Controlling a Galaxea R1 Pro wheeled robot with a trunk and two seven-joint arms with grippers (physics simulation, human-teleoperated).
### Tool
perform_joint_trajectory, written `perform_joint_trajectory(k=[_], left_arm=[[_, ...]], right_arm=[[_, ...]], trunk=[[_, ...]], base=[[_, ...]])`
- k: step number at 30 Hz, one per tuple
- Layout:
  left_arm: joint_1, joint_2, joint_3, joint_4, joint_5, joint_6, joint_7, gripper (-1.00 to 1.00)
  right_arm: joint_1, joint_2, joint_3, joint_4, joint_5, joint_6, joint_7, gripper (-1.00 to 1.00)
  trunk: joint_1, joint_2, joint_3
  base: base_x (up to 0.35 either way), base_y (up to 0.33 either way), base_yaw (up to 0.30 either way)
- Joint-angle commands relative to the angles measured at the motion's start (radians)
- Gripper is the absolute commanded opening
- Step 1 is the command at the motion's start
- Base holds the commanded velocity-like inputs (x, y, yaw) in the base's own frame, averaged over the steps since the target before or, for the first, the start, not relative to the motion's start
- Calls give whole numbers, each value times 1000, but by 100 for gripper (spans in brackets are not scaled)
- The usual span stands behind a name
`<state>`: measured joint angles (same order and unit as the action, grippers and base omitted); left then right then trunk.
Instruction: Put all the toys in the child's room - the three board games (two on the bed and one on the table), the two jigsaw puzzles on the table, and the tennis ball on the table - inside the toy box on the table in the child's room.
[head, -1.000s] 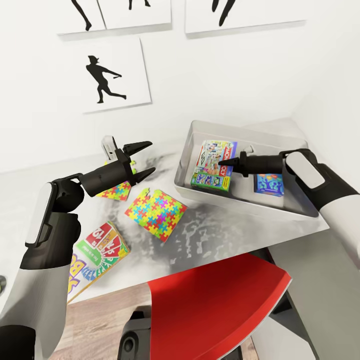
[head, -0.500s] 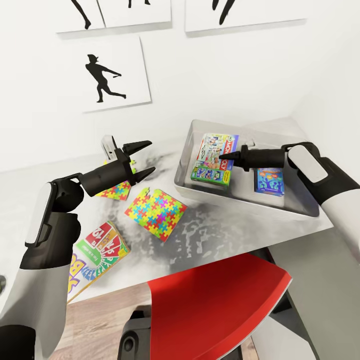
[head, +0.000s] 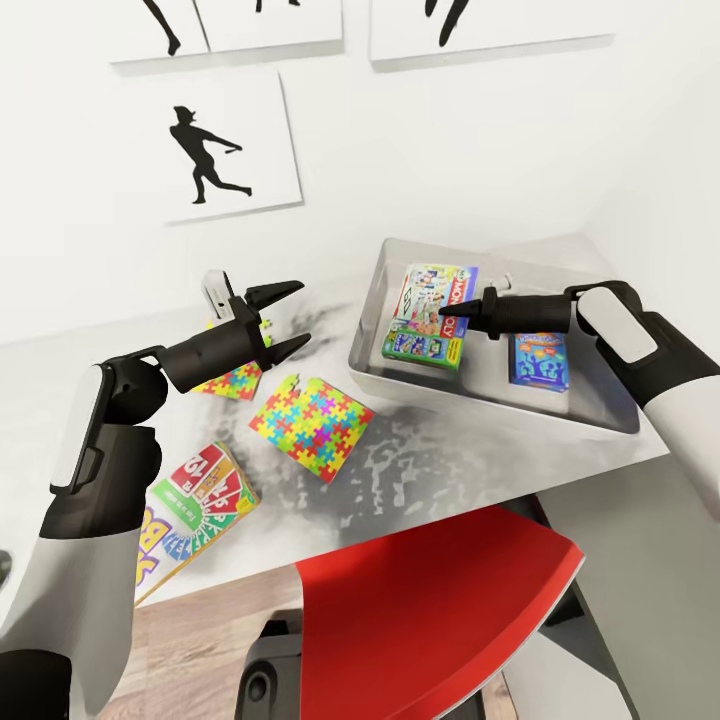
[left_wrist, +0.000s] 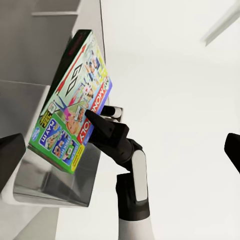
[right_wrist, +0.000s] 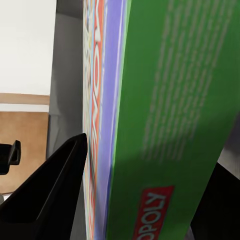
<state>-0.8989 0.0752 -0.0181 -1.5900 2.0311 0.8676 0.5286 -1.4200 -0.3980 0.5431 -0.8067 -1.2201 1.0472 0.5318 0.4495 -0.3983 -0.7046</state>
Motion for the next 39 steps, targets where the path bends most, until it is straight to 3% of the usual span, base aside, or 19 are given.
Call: perform_joint_trajectory(k=[1,12,26,39], left_arm=[[-1,1,0,-1,11,-1,10,100],[-15,0,0,-2,14,-1,10,100],[-83,-4,0,-9,98,-6,25,100],[-98,-20,0,-10,115,-8,68,100]], right_arm=[[-2,-1,3,1,5,0,9,-100],[-10,-1,3,1,5,0,8,-100],[-14,-1,3,1,5,0,8,-100],[-21,-3,2,0,5,0,8,-100]], trunk=[[1,-2,-2],[1,-2,-16],[1,-2,-38],[1,-2,-59]], base=[[0,0,0],[0,0,0],[0,0,0],[0,0,0]])
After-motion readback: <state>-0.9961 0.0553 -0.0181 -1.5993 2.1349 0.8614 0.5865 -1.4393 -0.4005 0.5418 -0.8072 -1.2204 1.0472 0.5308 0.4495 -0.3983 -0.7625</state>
